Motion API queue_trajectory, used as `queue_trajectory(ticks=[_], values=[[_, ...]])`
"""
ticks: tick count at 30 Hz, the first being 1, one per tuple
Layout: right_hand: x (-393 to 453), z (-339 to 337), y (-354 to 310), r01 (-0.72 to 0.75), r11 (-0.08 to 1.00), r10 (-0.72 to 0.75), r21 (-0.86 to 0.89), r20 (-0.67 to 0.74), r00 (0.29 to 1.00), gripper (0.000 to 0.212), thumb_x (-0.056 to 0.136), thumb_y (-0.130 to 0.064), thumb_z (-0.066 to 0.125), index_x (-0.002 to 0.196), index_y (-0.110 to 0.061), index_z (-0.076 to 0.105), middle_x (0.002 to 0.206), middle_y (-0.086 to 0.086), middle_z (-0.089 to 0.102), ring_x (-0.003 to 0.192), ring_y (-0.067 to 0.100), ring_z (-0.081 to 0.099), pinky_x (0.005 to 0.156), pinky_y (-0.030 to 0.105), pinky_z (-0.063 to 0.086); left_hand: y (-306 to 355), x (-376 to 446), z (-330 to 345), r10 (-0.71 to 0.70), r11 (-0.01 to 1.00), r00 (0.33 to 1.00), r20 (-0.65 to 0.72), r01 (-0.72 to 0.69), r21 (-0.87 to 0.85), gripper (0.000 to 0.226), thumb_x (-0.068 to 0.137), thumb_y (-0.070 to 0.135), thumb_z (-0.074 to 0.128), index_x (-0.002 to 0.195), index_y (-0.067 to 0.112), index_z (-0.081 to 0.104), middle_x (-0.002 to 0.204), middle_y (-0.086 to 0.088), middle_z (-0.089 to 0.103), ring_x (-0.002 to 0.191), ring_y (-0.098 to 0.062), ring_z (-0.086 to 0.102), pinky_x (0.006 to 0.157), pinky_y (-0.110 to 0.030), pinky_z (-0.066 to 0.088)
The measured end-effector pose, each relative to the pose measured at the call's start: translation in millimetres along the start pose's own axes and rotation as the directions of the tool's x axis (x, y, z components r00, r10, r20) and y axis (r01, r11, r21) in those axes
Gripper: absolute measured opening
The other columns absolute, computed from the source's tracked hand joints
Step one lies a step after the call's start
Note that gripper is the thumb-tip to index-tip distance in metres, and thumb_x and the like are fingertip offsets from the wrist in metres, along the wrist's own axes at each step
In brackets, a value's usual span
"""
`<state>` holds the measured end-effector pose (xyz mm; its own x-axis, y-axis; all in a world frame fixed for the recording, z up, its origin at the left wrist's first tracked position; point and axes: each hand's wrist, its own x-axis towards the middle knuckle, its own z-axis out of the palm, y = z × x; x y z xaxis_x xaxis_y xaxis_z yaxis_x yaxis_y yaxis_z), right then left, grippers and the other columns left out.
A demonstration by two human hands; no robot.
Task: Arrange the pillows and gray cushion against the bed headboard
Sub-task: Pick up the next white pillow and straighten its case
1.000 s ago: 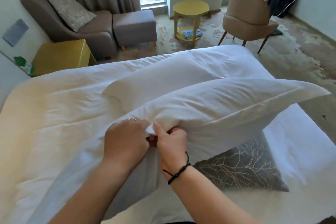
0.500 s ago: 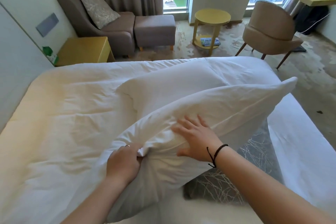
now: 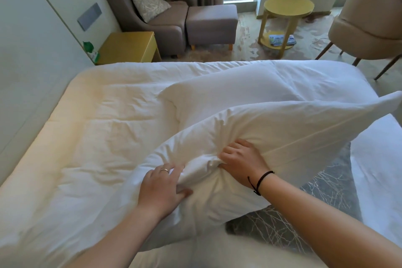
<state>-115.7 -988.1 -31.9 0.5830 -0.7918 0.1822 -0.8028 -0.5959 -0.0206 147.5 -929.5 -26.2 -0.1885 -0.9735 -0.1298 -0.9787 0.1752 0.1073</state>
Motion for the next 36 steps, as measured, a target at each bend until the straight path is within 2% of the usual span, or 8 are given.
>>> queue_trajectory(ticks=[4,9,16,23,26,31,33,36], values=[[-2,-3,-9,-0.041,0.999,0.041,-0.005,-0.016,0.999,0.027,0.092,-0.034,0.061,0.068,-0.023,0.06,0.066,-0.005,0.06,0.061,0.022,0.058,0.071,0.034,0.049,1,-4,-2,-0.012,1.0,0.999,0.032,0.011,0.023,0.07,0.065,0.068,0.067,0.126,0.035,0.058,0.121,0.006,0.062,0.113,-0.022,0.058,0.091,-0.039,0.043],[0,-16,-28,-0.122,0.992,0.119,0.026,0.079,0.99,0.028,0.097,-0.038,0.052,0.073,-0.024,0.053,0.07,-0.006,0.061,0.061,0.022,0.058,0.059,0.032,0.035,-6,-10,-7,-0.016,0.996,1.0,0.012,0.015,0.086,0.013,0.081,0.029,0.058,0.094,0.027,0.061,0.095,0.004,0.064,0.096,-0.025,0.061,0.072,-0.035,0.032],[48,-77,-68,-0.248,0.949,0.229,0.193,0.117,0.966,0.039,0.098,-0.045,0.045,0.068,-0.02,0.04,0.066,-0.006,0.045,0.059,0.021,0.044,0.052,0.036,0.033,-66,1,-59,0.078,0.997,0.972,-0.221,-0.071,0.038,0.016,0.069,0.018,0.071,0.069,0.022,0.055,0.068,-0.001,0.062,0.068,-0.029,0.064,0.057,-0.034,0.038],[149,-160,-124,-0.382,0.9,0.377,0.209,0.063,0.924,0.042,0.094,-0.04,0.052,0.06,-0.02,0.038,0.069,0.002,0.053,0.07,0.03,0.05,0.061,0.038,0.041,-153,46,-166,0.048,0.998,0.888,-0.457,-0.031,0.045,0.002,0.081,0.022,0.062,0.079,0.021,0.063,0.08,-0.002,0.067,0.082,-0.029,0.062,0.074,-0.038,0.036],[195,-181,-159,-0.459,0.864,0.448,0.208,0.096,0.889,0.036,0.093,-0.038,0.051,0.063,-0.018,0.047,0.076,0.004,0.057,0.076,0.027,0.053,0.065,0.033,0.038,-193,55,-205,0.015,0.997,0.852,-0.523,0.03,0.078,0.017,0.089,0.023,0.054,0.092,0.024,0.071,0.092,-0.003,0.07,0.089,-0.031,0.061,0.08,-0.039,0.039],[274,-175,-232,-0.563,0.809,0.534,0.17,0.19,0.824,0.03,0.092,-0.03,0.055,0.071,-0.009,0.052,0.073,0.003,0.054,0.065,0.018,0.047,0.056,0.026,0.033,-255,40,-235,-0.066,0.997,0.797,-0.6,0.035,-0.065,0.019,0.092,0.025,0.051,0.093,0.021,0.069,0.092,-0.006,0.069,0.086,-0.031,0.06,0.074,-0.038,0.043],[302,-162,-258,-0.593,0.771,0.553,0.234,0.217,0.804,0.032,0.089,-0.023,0.057,0.062,-0.012,0.045,0.063,0.0,0.046,0.056,0.014,0.041,0.048,0.026,0.03,-277,24,-232,-0.13,0.978,0.815,-0.564,0.012,-0.208,0.022,0.093,0.04,0.051,0.1,0.024,0.065,0.097,-0.002,0.068,0.086,-0.028,0.061,0.07,-0.036,0.045],[335,-142,-300,-0.613,0.73,0.528,0.302,0.321,0.786,0.033,0.089,-0.014,0.056,0.06,-0.016,0.039,0.063,-0.001,0.041,0.06,0.018,0.041,0.054,0.027,0.036,-307,-7,-218,-0.211,0.909,0.924,-0.319,0.065,-0.412,0.04,0.088,0.062,0.049,0.112,0.033,0.059,0.112,0.004,0.066,0.098,-0.023,0.062,0.081,-0.039,0.05]])
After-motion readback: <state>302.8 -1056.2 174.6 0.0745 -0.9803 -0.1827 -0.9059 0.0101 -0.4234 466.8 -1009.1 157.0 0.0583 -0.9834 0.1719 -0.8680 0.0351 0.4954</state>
